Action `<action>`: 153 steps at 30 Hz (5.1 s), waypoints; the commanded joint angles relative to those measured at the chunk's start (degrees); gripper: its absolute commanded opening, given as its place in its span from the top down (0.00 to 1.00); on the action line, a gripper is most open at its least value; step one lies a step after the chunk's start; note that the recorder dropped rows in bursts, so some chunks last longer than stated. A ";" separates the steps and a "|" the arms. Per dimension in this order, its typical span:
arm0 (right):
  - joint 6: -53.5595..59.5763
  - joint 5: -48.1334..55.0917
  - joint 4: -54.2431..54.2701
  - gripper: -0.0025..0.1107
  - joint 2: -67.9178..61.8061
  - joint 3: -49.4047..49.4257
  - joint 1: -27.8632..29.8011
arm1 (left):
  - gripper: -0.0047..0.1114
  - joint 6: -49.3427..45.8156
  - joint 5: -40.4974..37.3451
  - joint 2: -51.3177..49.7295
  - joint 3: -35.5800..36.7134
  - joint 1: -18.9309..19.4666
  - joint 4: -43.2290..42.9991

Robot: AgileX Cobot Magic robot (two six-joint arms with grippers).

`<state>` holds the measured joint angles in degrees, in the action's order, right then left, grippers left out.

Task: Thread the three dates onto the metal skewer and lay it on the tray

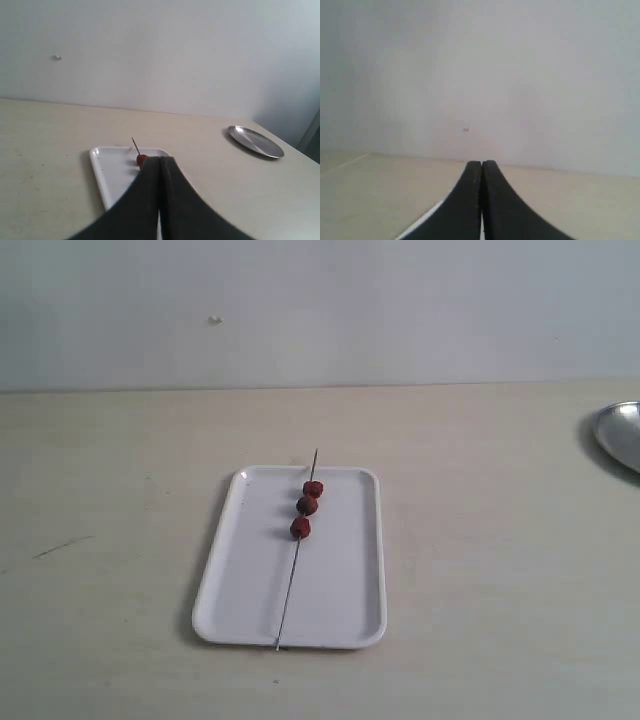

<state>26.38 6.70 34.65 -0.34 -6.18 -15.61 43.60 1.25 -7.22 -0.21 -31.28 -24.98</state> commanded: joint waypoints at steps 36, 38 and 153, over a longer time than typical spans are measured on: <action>-37.31 9.42 -37.53 0.98 0.34 6.18 22.25 | 0.96 0.12 -2.83 0.24 0.21 0.17 0.28; -37.31 9.42 -37.53 0.98 0.34 6.18 22.25 | 0.96 0.12 -2.83 0.24 0.21 0.17 0.28; -37.31 9.42 -37.53 0.98 0.34 6.18 22.25 | 0.96 -27.13 -23.06 7.22 0.21 27.88 19.49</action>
<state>-11.08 16.25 -2.28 -0.34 -0.24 6.39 16.42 -21.55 -0.37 0.03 -3.58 -6.02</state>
